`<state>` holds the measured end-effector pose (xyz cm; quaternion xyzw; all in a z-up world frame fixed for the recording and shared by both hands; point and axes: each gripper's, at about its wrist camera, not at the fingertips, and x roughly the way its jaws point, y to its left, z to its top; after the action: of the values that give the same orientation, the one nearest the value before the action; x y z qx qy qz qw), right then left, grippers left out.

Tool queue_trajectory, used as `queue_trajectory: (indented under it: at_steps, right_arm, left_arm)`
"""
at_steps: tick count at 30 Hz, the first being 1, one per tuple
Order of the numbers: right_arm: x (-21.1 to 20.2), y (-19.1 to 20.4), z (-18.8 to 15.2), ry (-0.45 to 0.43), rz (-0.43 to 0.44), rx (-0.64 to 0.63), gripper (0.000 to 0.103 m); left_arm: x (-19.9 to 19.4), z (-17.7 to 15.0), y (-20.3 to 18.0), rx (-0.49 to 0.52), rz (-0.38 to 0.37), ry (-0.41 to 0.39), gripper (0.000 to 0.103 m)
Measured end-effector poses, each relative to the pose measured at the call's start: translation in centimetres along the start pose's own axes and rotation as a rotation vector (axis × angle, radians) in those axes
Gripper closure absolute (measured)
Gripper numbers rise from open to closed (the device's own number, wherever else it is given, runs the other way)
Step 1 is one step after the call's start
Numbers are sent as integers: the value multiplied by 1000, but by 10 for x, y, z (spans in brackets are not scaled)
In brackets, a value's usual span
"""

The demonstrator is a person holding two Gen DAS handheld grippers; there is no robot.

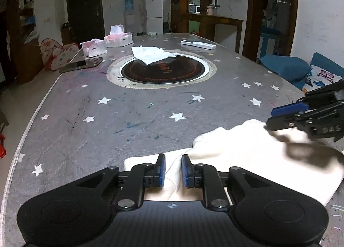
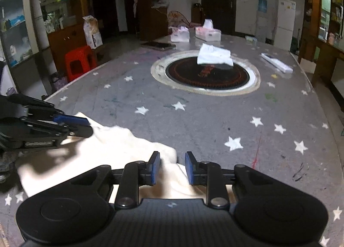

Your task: Fold clothes

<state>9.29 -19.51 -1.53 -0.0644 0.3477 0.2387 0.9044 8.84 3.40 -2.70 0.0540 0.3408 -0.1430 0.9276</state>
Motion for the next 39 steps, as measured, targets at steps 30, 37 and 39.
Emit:
queue_trajectory:
  at_steps: [30,37,39]
  right_arm:
    - [36,42,5,47,52,8,80]
    - [37,41,5,41,38,20,80]
    - [37,41,6,41,37,24,80]
  left_arm:
    - [-14,4,-9,-30,30,7,59]
    - [-24,2,-14,-37,34,-6,58]
    - [-28,1,-15,-40,35,-9,58]
